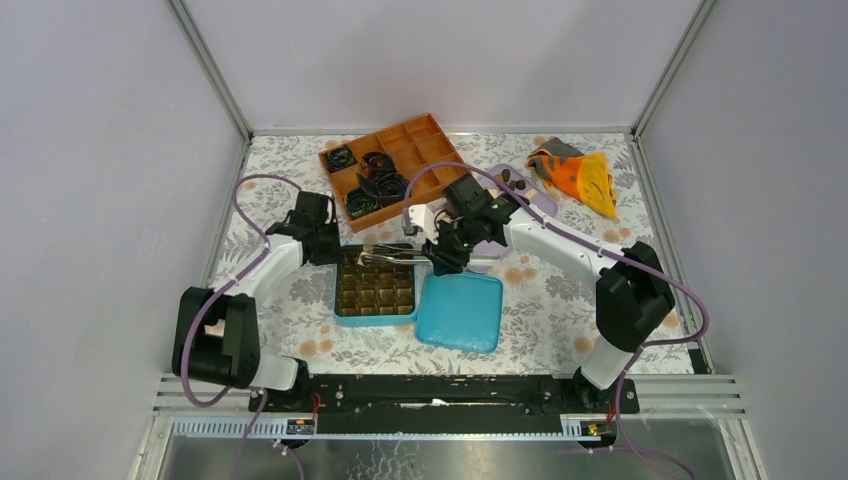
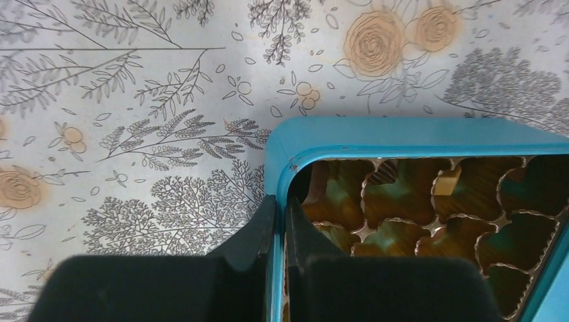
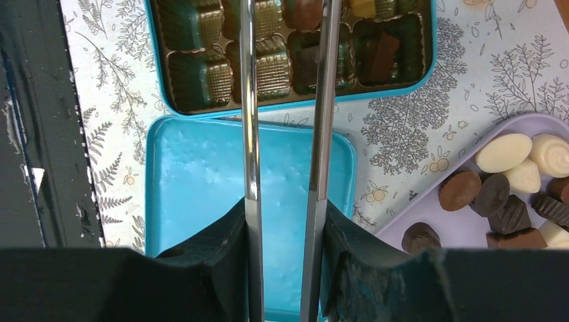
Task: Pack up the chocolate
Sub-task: Pick up the packing box from the center of the board.
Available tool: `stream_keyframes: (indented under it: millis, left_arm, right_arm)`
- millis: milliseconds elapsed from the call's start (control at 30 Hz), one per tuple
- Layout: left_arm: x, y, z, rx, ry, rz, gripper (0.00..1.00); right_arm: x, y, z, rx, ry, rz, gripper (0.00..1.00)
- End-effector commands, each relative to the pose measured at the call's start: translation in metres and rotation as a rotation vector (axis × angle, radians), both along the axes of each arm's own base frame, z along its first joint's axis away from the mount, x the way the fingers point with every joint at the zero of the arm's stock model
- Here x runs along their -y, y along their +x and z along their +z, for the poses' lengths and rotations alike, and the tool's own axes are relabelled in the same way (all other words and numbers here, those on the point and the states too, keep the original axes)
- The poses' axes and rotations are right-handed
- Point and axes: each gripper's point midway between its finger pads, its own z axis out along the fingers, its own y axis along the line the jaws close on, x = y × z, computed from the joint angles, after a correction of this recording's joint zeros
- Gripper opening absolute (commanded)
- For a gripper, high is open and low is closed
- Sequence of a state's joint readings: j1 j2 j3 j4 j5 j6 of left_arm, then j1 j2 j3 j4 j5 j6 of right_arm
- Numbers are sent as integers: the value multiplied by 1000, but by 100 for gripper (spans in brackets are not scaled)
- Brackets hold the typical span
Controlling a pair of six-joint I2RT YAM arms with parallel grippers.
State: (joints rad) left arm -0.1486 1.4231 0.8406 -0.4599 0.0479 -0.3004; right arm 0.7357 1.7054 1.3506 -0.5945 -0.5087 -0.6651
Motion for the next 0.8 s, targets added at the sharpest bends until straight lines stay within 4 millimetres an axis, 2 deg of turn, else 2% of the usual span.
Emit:
stream_keyframes:
  millis: [0, 133, 233, 467, 767]
  left_arm:
    - [0, 19, 43, 192, 7, 11, 0]
    - [-11, 26, 80, 398, 60, 40, 0]
    - [-9, 23, 97, 491, 72, 37, 0]
    - [-2, 22, 98, 500, 46, 10, 0]
    - [2, 21, 94, 478, 32, -8, 0]
  right_arm:
    - [-7, -8, 33, 21, 92, 42, 6]
    - [-7, -10, 45, 44, 118, 51, 6]
    - [-4, -7, 54, 86, 122, 40, 6]
    - [-1, 1, 54, 145, 107, 4, 6]
    - [-13, 8, 27, 255, -21, -22, 8]
